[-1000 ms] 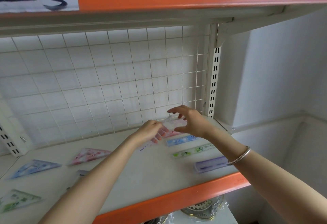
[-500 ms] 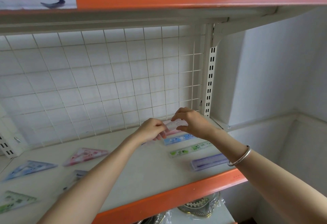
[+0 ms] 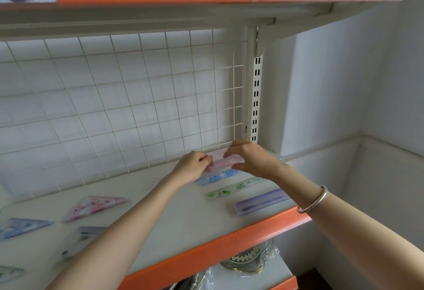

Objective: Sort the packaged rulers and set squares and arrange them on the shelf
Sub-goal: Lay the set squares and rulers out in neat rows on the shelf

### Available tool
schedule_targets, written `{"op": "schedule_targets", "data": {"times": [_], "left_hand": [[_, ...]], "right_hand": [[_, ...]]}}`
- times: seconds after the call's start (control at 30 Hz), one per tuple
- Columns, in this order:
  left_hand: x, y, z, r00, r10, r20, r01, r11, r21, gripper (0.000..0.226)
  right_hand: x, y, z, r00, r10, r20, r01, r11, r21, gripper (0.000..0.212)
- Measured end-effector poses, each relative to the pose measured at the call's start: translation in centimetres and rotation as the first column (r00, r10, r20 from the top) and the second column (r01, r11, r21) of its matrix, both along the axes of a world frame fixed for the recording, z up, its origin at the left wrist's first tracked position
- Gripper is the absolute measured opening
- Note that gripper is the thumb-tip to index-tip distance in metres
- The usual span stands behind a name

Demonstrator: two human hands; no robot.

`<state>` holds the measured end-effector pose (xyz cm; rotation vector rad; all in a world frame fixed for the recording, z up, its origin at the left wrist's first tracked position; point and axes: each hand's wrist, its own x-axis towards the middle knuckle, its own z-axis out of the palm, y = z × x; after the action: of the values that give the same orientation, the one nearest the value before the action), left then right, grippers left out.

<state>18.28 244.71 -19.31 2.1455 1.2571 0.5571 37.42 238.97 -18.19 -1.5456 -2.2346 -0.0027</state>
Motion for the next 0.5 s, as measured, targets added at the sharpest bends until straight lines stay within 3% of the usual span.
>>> {"op": "schedule_targets", "data": {"times": [0.17, 0.5], "left_hand": [[0.7, 0.4, -0.7, 0.952, 0.150, -0.265, -0.057, 0.943, 0.328, 0.047], [3.9, -0.3, -2.1, 0.921, 0.078, -0.382, 0.063, 0.936, 0.345, 0.043]], "right_hand": [[3.1, -1.6, 0.1, 0.995, -0.095, -0.003, 0.094, 0.990, -0.101, 0.032], [7.2, -5.7, -0.5, 0.980, -0.200, -0.011, 0.190, 0.945, -0.267, 0.033]]}}
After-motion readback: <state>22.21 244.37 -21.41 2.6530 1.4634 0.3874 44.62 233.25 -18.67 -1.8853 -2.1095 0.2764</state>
